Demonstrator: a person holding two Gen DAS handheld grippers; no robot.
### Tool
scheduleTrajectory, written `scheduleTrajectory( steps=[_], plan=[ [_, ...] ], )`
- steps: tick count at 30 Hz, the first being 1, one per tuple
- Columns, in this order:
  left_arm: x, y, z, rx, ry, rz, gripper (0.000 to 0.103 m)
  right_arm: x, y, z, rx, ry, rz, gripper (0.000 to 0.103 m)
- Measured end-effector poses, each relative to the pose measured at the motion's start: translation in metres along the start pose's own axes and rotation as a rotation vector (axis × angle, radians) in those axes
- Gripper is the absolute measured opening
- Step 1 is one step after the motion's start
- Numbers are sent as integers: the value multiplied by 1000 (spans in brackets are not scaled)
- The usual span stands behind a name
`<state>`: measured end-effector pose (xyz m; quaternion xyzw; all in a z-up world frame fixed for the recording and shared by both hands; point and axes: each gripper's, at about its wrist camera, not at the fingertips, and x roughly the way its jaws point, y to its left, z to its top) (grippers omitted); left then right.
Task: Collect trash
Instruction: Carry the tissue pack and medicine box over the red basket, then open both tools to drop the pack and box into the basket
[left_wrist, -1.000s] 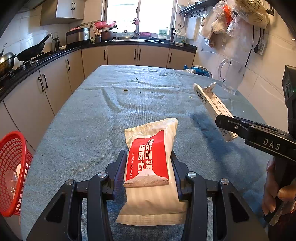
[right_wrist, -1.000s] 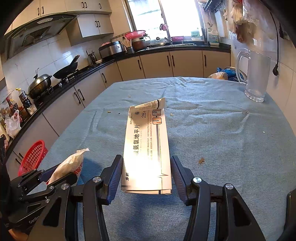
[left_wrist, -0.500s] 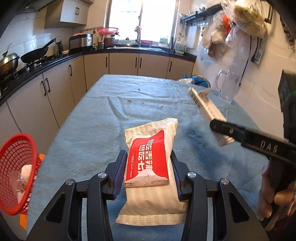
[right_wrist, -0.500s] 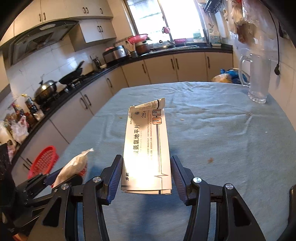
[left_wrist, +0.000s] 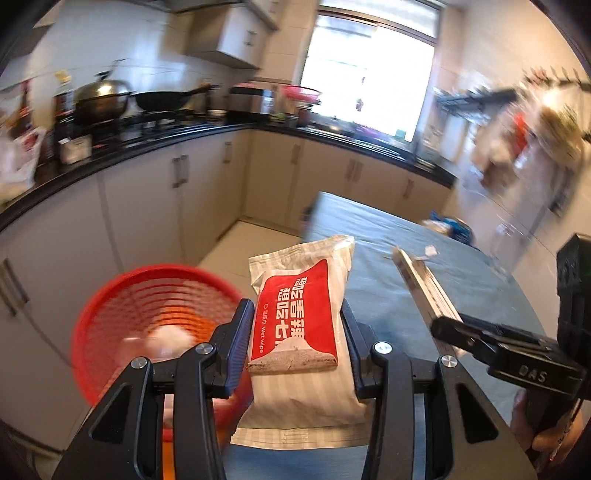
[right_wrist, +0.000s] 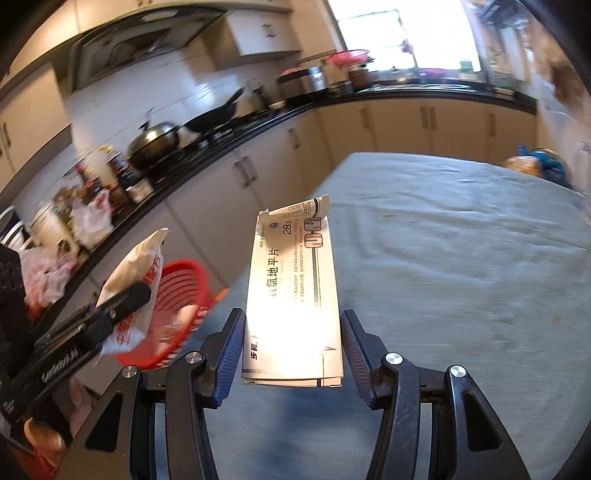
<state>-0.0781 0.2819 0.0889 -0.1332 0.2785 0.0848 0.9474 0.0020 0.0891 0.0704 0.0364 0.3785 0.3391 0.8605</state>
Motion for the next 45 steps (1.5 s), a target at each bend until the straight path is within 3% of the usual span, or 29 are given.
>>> scheduleTrajectory(
  steps=[6,15,28,32,45],
  plan=[
    [-2,75,-5,-86,13,85,43,40,58,0,-56,67,82,57],
    [10,123,-19,-140,53,115,43,89,107,-2,-75,145,140,57],
    [38,137,-26,-169,108,94,43,135,113,1,0,215,161,58],
    [38,137,-27,-180,111,89,50,139,112,1,14,222,159,60],
    [19,124,-27,-168,72,94,62,94,97,8,29,114,137,61]
  ],
)
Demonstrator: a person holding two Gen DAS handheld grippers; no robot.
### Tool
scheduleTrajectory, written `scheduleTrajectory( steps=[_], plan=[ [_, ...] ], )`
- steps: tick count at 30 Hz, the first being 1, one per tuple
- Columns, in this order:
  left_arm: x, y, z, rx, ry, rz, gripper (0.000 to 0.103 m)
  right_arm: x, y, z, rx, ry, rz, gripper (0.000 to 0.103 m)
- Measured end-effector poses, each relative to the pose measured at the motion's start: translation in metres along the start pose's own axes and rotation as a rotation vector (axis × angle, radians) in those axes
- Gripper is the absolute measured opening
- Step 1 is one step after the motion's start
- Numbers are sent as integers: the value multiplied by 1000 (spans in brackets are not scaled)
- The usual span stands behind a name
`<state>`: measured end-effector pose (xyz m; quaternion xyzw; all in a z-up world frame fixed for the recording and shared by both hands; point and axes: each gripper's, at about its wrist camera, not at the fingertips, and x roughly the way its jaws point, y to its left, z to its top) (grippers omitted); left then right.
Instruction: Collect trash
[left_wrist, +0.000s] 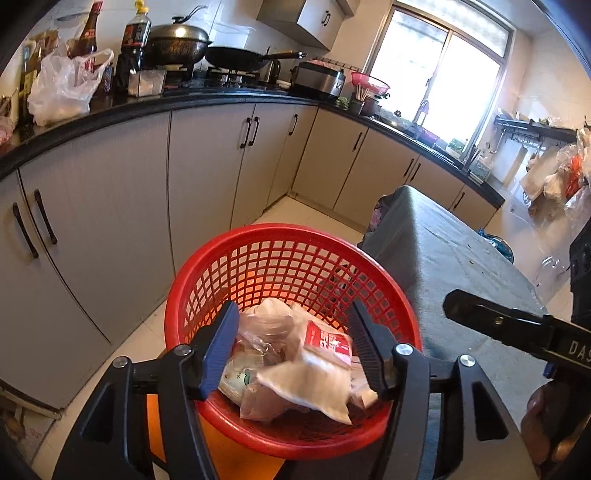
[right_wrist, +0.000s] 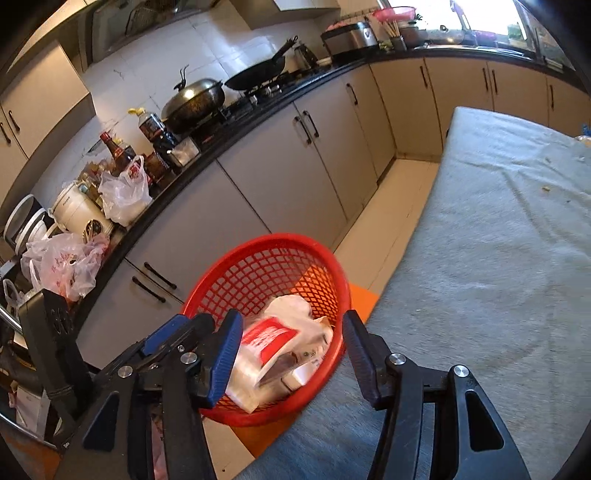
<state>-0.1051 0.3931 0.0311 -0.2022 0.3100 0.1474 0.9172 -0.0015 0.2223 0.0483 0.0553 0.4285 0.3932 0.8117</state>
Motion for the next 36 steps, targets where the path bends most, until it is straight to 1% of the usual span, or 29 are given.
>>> scheduleTrajectory(
  steps=[4,6,8,10,12,13,16,17,18,19,20,22,27,31,34,36],
  plan=[
    [-14,-9,-4,26,-40,34,69,-18,-1,-8,-22,-28,-48,67],
    [-23,-14,-7,33,-62,44,71,-30,1,-15,-47,-44,-102,69],
    [-36,-18,-12,41,-85,58,78,-42,3,-22,-72,-64,-146,73],
    [-51,-23,-18,54,-123,73,81,-58,8,-33,-115,-98,-226,77],
    [-64,-30,-24,68,-150,78,85,-73,9,-43,-141,-122,-255,82],
    [-71,-35,-29,81,-163,83,89,-82,10,-51,-154,-136,-284,83],
    [-90,-52,-44,130,-201,104,91,-106,9,-71,-190,-177,-350,88],
    [-95,-57,-49,146,-209,118,93,-112,10,-76,-199,-186,-365,91],
    [-99,-63,-55,160,-212,124,94,-123,9,-86,-213,-204,-405,94],
    [-103,-68,-61,170,-210,126,98,-131,8,-94,-221,-215,-425,94],
    [-107,-74,-69,178,-209,133,98,-140,7,-101,-228,-222,-439,95],
    [-111,-82,-80,198,-210,157,99,-155,3,-116,-236,-239,-480,95],
    [-116,-96,-104,238,-171,199,99,-184,-10,-145,-224,-261,-538,97],
    [-121,-98,-118,258,-157,214,99,-196,-14,-162,-223,-273,-573,97],
    [-125,-97,-124,257,-146,205,99,-204,-20,-171,-218,-273,-580,97],
    [-127,-100,-129,263,-143,216,99,-205,-21,-174,-210,-272,-577,97]
  ],
)
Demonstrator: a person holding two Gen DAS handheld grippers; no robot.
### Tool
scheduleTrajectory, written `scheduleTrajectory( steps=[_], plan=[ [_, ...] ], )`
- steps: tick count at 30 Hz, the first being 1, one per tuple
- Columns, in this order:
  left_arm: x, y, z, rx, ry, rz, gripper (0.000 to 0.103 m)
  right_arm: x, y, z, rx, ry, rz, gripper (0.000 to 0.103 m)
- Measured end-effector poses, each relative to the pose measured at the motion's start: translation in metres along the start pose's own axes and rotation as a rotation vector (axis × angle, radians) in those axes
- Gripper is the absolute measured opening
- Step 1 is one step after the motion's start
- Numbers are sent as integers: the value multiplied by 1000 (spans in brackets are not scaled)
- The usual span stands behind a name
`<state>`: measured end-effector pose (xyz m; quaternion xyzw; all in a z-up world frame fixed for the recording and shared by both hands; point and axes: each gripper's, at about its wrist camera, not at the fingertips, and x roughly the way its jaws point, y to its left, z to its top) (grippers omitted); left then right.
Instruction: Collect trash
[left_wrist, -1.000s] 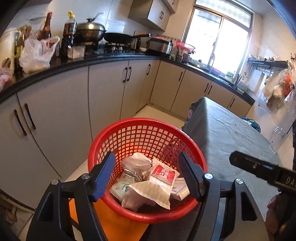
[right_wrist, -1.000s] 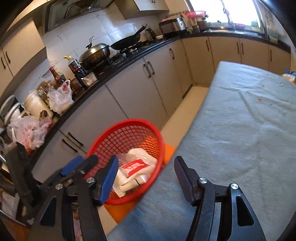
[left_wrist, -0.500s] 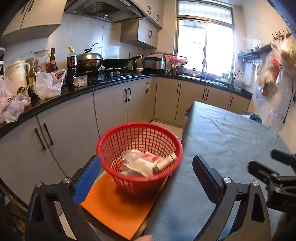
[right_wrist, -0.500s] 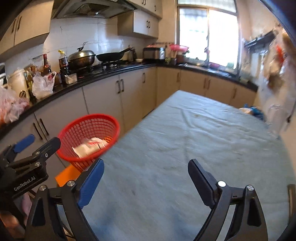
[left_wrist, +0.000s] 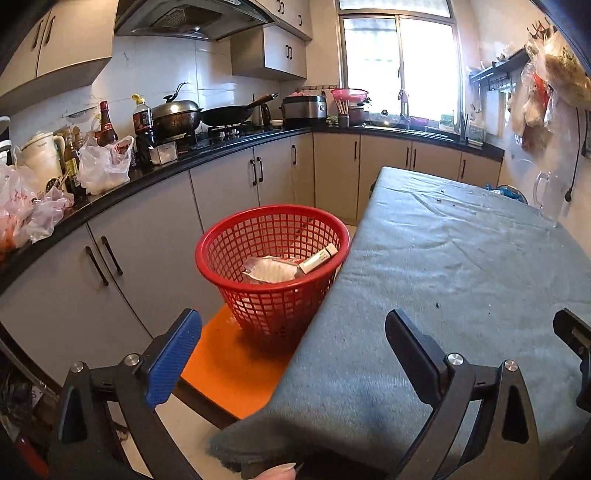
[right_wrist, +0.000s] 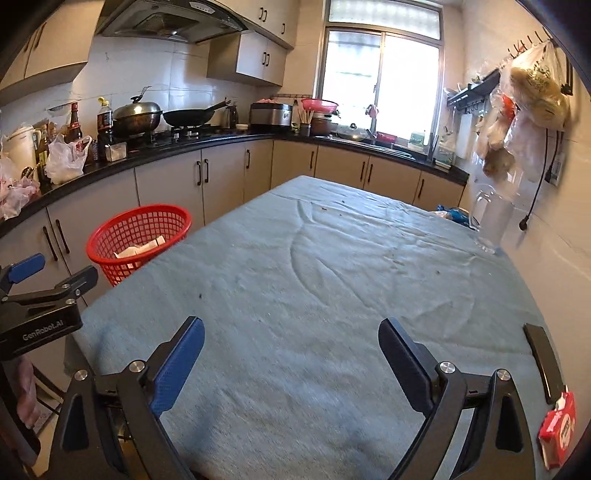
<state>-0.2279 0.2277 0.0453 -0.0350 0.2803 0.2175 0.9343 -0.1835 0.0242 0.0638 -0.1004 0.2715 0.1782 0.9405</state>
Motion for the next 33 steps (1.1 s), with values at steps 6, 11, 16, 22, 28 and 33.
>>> scheduleTrajectory(
  steps=[6,11,16,22,28,33],
  plan=[
    [3,-13,-1,39,58,25,99,-3,0,-1,8,-9,7,97],
    [3,-22,-3,72,51,40,99,-1,1,-1,4,-1,0,97],
    [5,-24,-4,76,48,23,99,4,3,-1,4,17,4,97],
    [7,-24,-4,77,48,27,99,8,5,-1,1,29,2,97],
    [9,-25,-4,79,46,33,99,10,8,-2,-10,34,-1,97],
    [10,-25,-4,77,47,32,99,11,8,-2,-9,37,-4,97]
  ],
)
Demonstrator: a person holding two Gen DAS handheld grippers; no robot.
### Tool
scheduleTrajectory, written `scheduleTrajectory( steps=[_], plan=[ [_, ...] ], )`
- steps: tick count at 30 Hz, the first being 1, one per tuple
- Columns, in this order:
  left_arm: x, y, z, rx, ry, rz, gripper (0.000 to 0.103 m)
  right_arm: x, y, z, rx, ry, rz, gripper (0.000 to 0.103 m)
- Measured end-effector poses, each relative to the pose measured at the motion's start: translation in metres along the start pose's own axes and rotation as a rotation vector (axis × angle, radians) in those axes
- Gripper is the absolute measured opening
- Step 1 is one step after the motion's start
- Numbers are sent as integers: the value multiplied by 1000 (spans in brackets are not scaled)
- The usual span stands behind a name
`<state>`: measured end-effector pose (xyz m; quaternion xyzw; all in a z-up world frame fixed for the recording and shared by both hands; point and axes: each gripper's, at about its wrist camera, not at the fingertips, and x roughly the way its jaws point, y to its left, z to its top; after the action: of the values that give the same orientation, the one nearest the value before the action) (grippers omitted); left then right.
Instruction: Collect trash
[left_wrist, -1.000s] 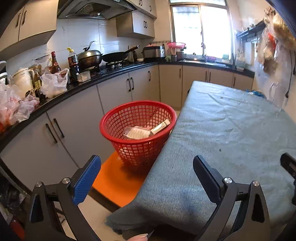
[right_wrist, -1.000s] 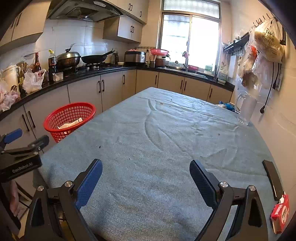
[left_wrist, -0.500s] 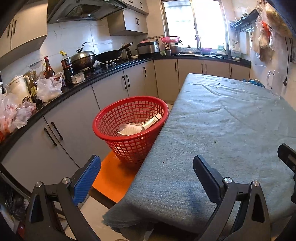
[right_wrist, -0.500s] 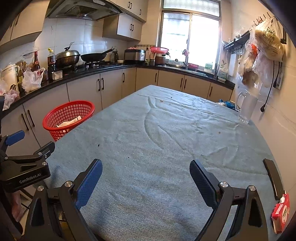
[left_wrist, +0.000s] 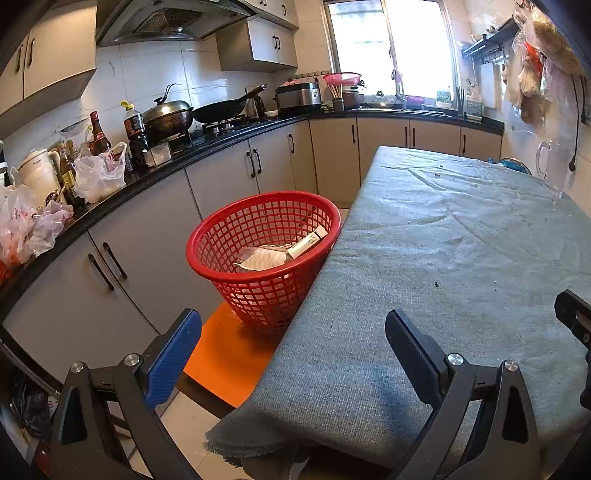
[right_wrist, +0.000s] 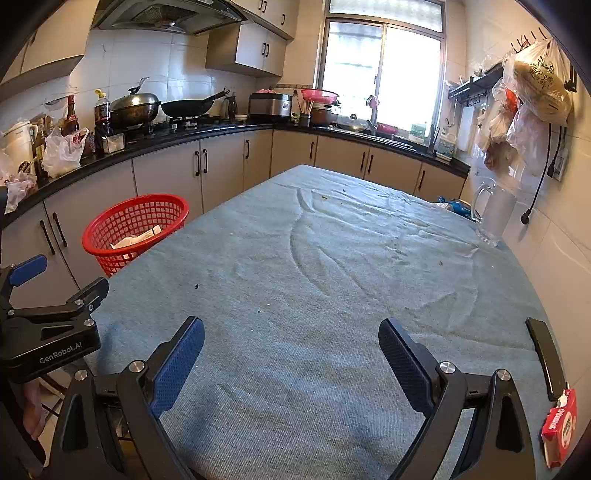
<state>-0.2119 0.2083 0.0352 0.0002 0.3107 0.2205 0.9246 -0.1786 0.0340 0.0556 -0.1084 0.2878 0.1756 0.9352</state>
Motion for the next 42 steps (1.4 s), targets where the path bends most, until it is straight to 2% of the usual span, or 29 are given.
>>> scheduleTrajectory(
  steps=[42],
  plan=[
    [1,4,0,-14,-8,-9,99,3,1,-3,-1,10,-3,97]
  ],
)
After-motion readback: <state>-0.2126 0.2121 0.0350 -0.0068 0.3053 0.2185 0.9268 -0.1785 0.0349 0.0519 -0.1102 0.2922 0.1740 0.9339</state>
